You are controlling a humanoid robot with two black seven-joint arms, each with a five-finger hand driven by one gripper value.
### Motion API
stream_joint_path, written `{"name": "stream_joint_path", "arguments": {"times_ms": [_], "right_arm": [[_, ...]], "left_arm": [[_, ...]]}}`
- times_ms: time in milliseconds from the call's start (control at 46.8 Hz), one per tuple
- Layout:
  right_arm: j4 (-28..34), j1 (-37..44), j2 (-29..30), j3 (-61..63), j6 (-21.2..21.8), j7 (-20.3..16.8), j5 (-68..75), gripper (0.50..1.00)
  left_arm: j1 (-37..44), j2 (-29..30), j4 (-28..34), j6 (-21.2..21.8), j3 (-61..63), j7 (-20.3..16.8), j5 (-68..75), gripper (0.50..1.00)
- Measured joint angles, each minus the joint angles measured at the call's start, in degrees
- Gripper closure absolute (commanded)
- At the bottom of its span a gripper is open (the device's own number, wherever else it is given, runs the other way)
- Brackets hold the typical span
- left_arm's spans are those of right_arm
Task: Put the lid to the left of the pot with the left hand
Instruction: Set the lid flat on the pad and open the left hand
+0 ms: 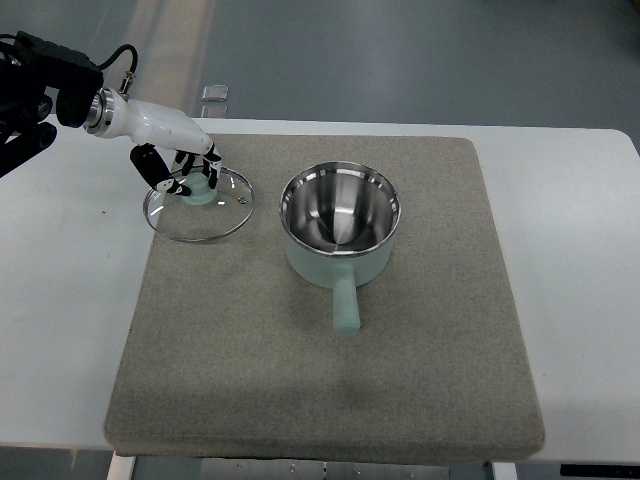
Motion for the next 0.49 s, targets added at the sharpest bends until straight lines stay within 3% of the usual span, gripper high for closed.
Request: {"name": "stream_joint_path", "arguments": {"times_ms": [107, 492], "right_arm": [[0.0, 0.02, 0.0, 0.0, 0.0, 0.0, 0.0, 0.579], [0.0, 0.01, 0.0, 0.0, -0.03, 0.0, 0.0, 0.577]], "left_arm": [[1.42, 0.03, 0.02, 2.85, -0.14, 0.0, -0.03, 1.0], [2.45, 0.57, 0.08, 4.81, -0.15, 0.0, -0.07, 1.0]]}}
